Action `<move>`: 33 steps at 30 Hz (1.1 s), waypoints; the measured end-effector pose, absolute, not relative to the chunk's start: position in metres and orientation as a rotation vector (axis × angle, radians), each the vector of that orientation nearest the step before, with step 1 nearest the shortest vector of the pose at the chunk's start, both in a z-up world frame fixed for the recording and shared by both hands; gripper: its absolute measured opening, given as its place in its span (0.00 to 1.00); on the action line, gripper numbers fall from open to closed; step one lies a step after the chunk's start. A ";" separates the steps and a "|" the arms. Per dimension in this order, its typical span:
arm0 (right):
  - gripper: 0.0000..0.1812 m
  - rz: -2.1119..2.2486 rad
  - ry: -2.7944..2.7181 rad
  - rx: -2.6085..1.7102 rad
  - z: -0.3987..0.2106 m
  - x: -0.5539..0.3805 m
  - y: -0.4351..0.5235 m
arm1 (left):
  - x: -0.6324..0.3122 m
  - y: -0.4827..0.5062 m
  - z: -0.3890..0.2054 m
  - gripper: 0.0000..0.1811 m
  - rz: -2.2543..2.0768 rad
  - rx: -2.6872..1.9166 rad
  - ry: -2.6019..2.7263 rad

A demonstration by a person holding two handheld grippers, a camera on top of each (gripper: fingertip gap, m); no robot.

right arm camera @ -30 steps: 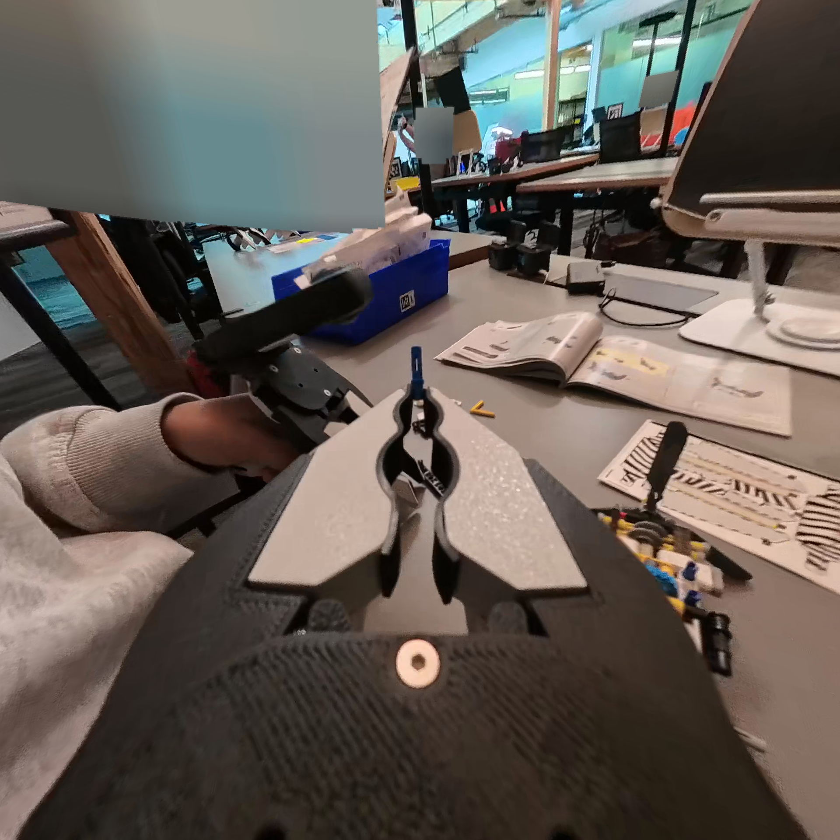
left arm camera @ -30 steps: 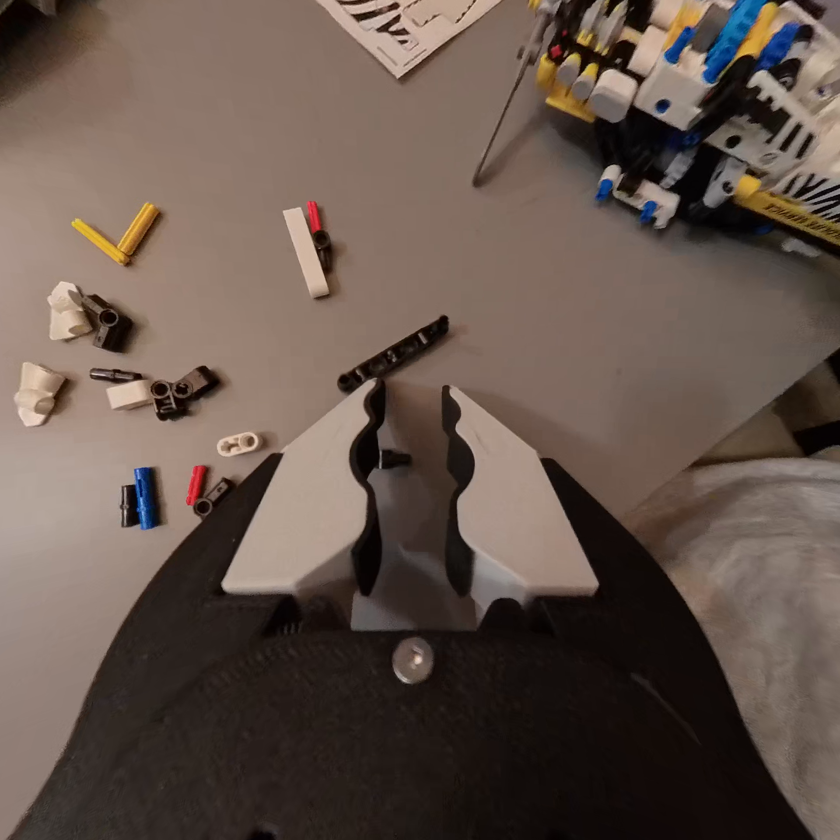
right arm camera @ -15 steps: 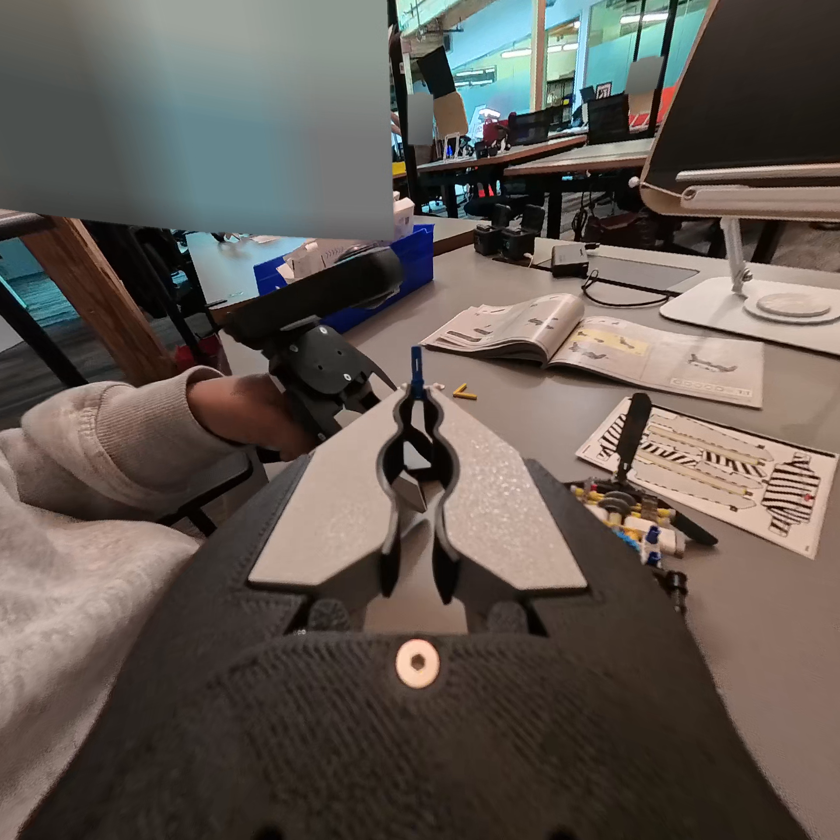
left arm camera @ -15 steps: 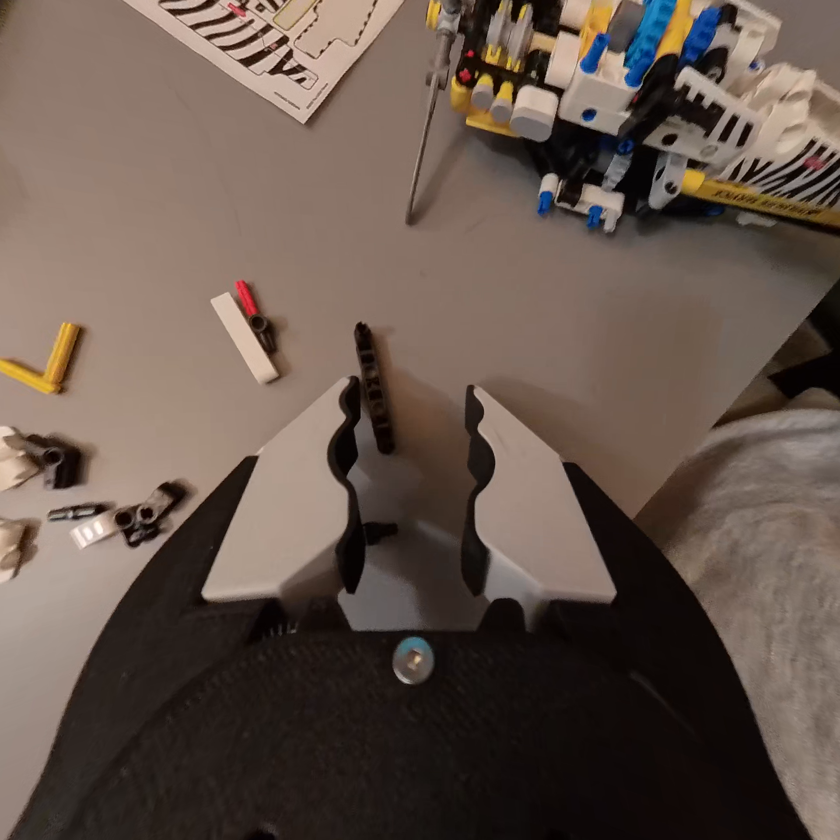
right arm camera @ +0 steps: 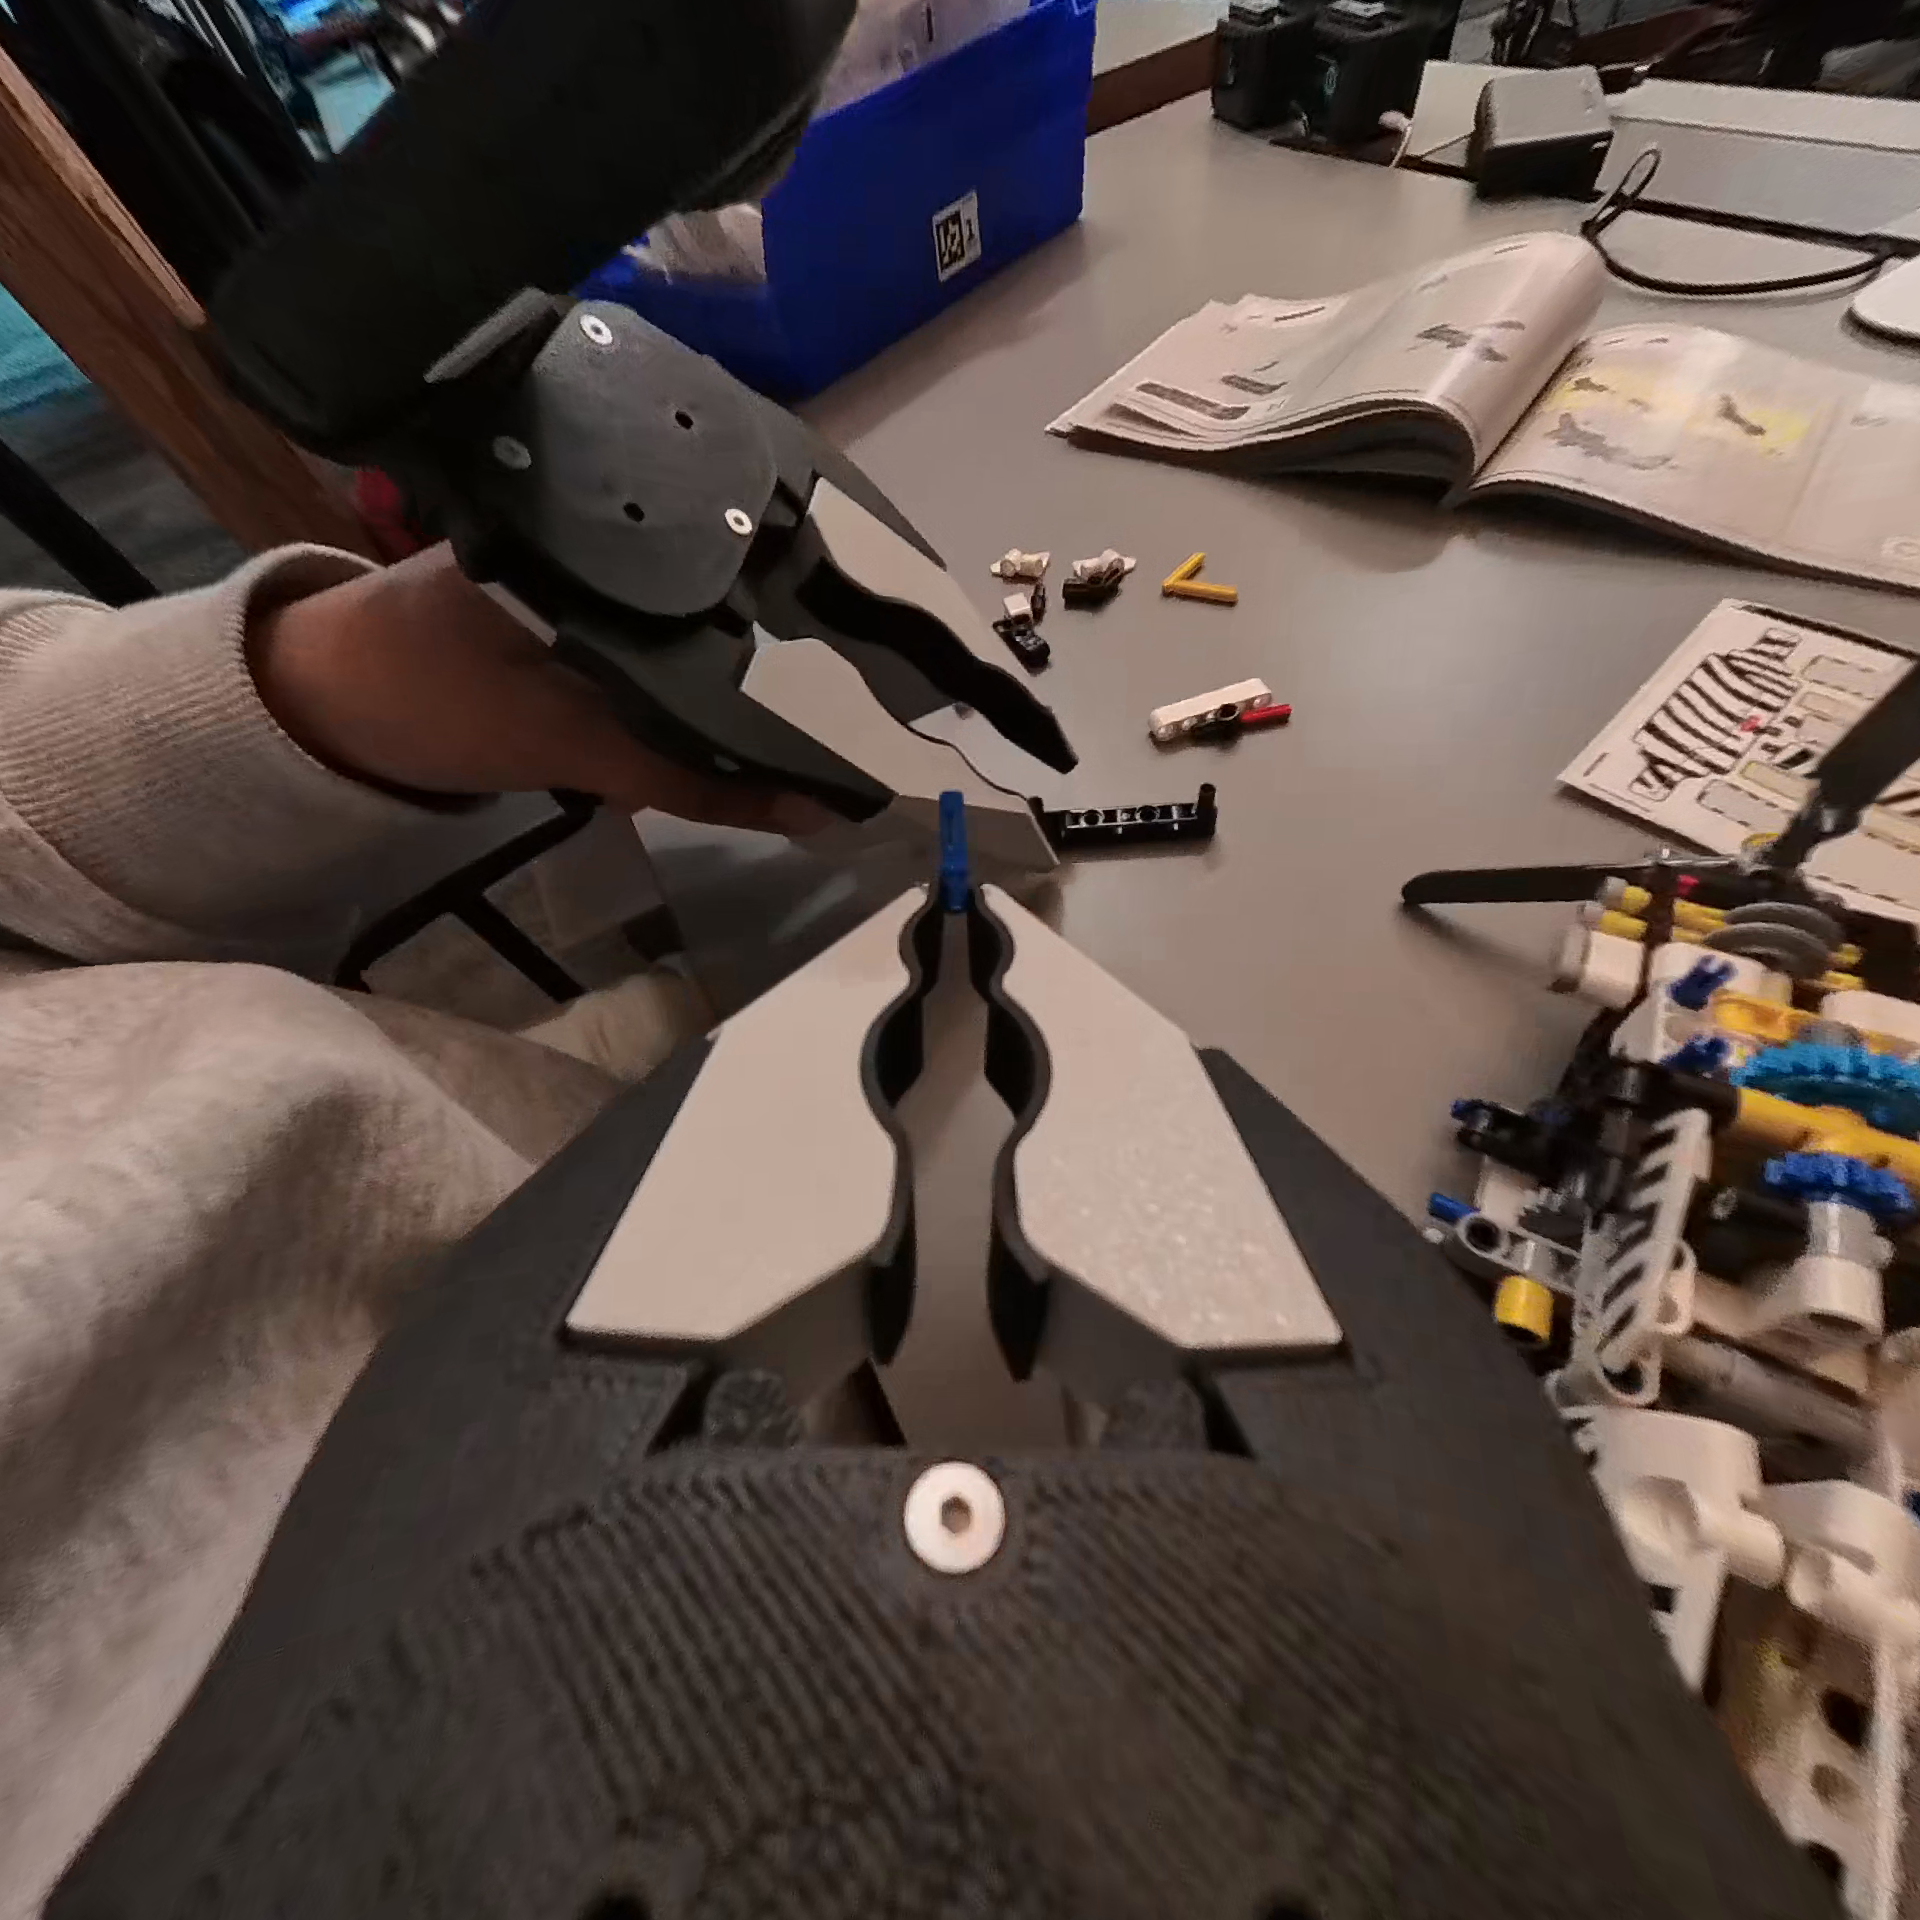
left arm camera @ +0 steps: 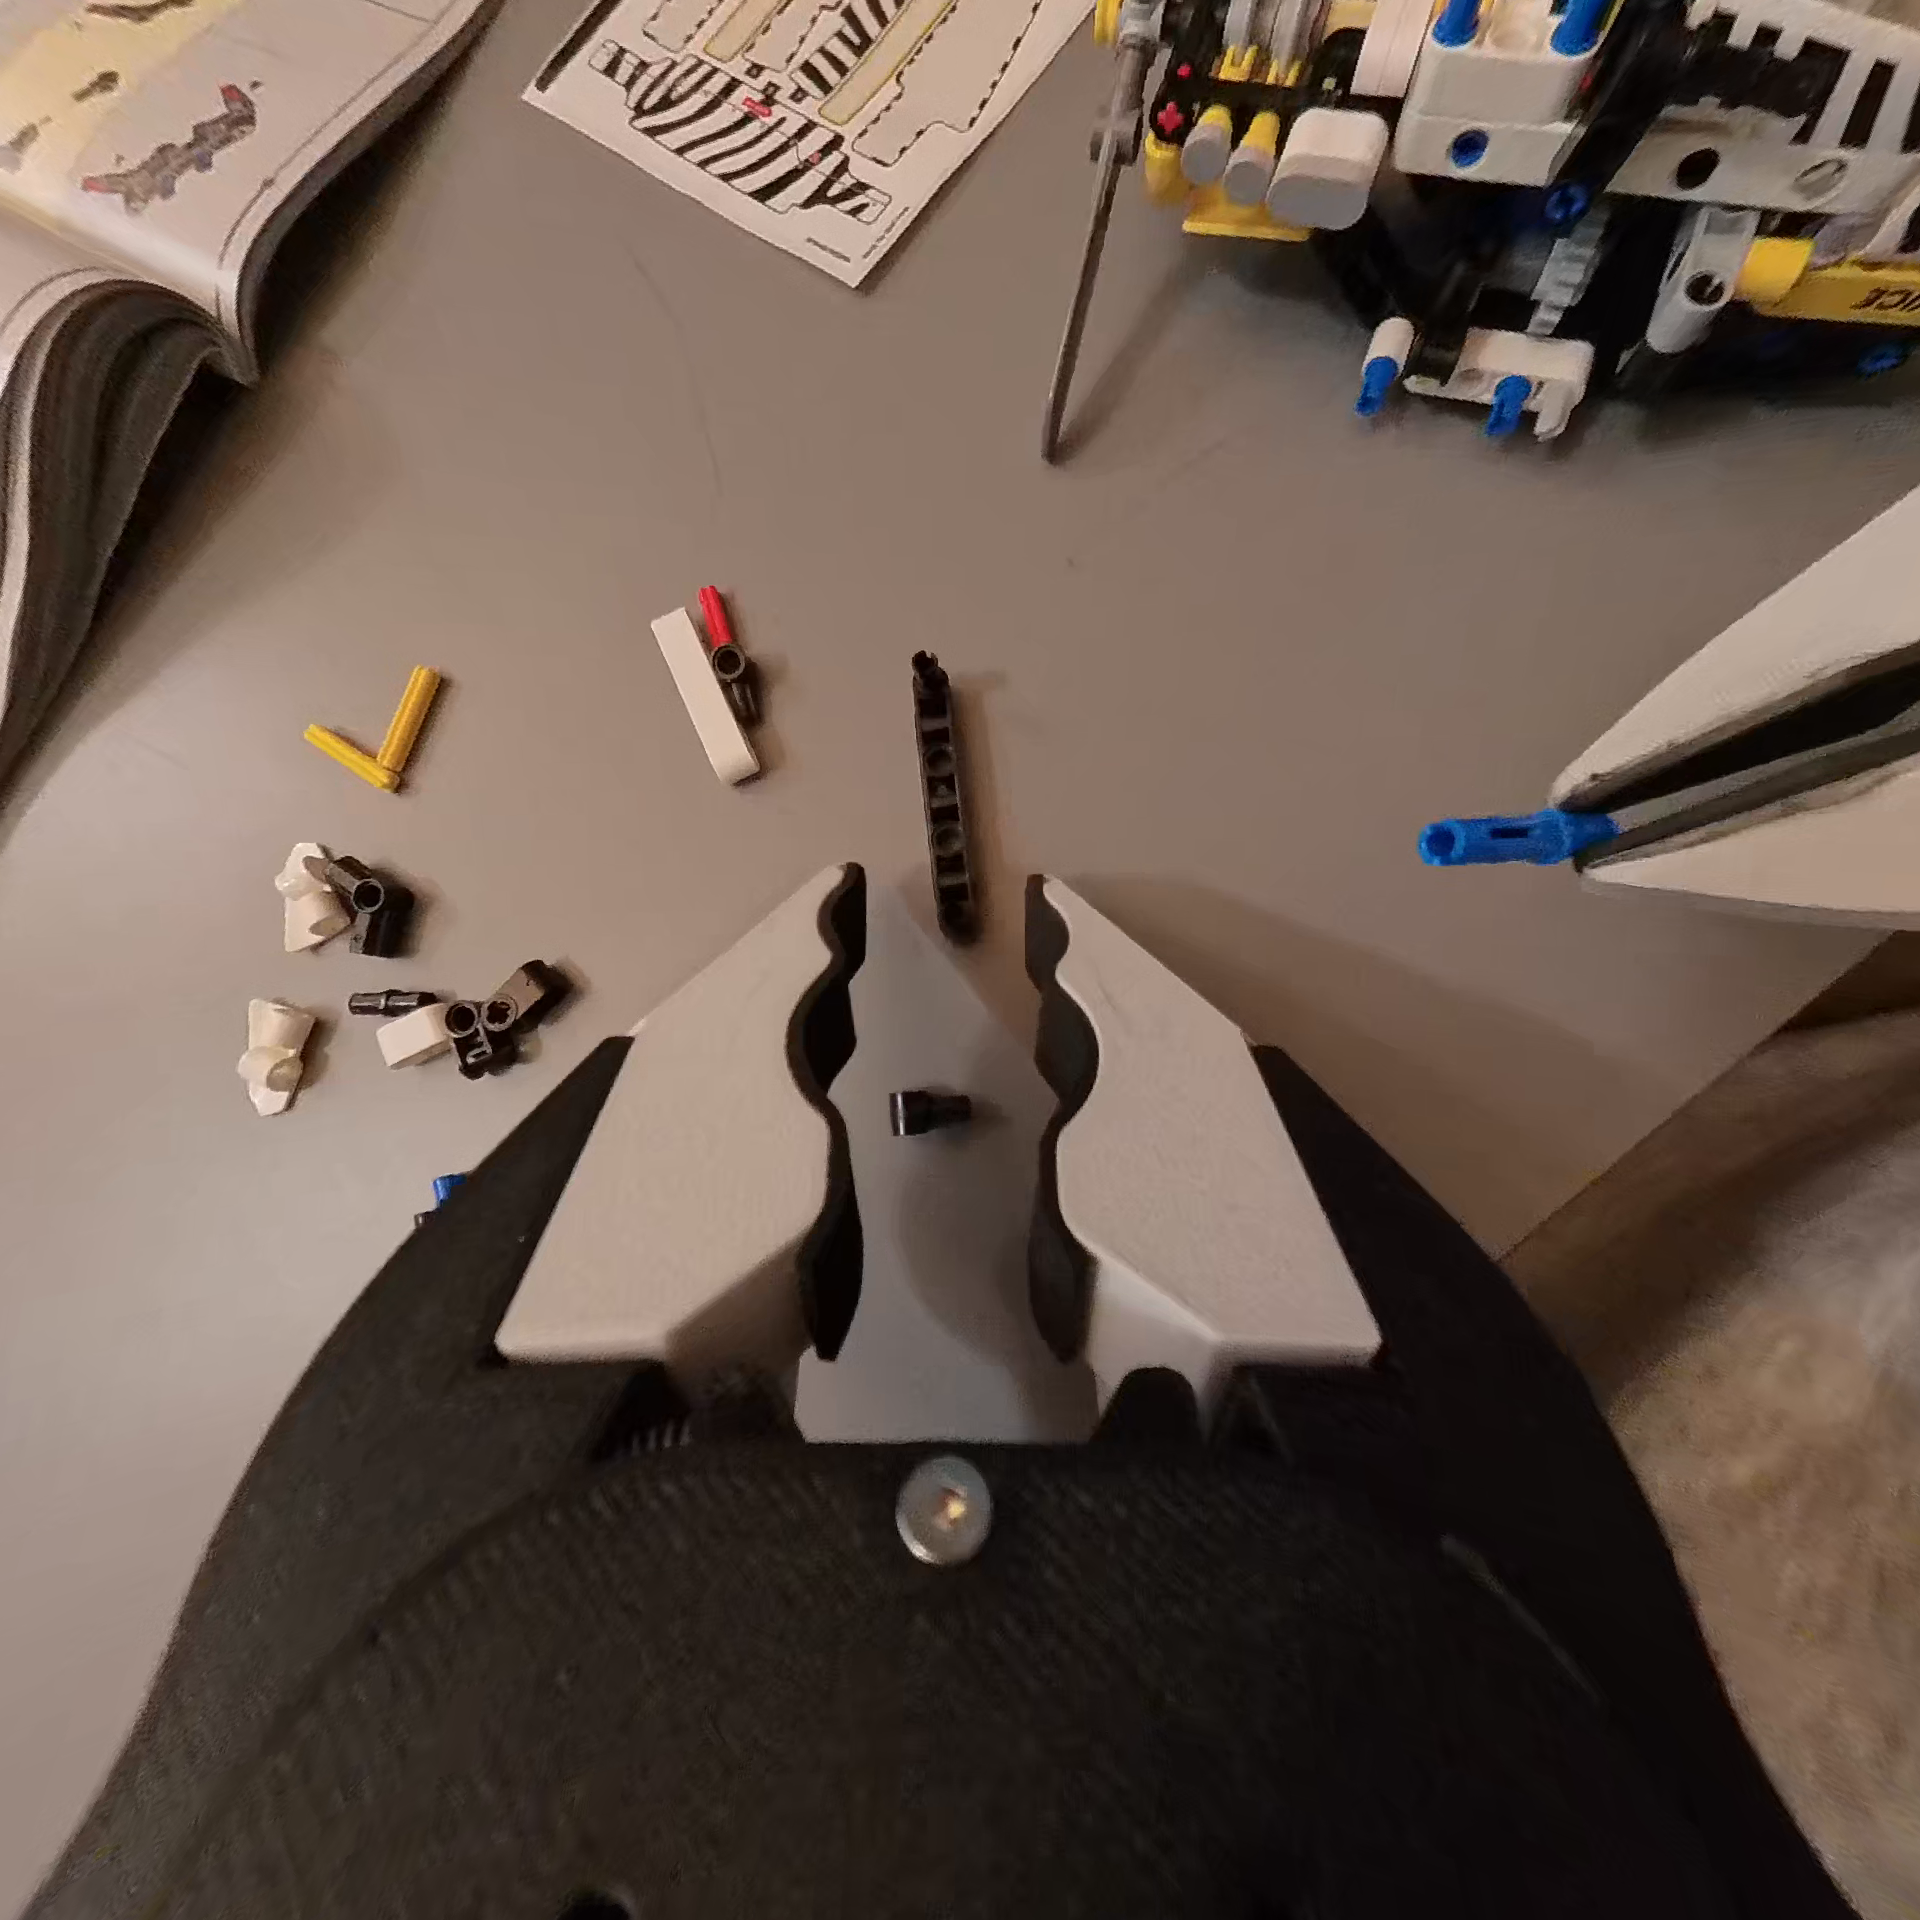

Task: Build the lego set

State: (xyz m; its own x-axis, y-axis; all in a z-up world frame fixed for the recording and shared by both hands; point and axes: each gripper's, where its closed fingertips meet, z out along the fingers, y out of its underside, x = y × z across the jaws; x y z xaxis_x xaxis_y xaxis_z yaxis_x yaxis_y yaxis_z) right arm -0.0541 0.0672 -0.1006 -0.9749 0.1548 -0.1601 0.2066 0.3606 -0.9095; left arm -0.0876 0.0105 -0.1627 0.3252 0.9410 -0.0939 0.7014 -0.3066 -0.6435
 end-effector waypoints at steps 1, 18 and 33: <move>0.01 -1.715 2.576 0.333 -0.101 -0.054 0.067 | -0.087 0.009 -0.165 0.16 0.648 -2.115 -1.445; 0.01 -1.456 2.719 0.529 -0.143 -0.071 0.063 | -0.082 0.028 -0.167 0.03 0.476 -2.049 -1.340; 0.01 -1.272 2.798 0.610 -0.165 -0.083 0.057 | -0.084 0.043 -0.166 0.03 0.342 -1.973 -1.271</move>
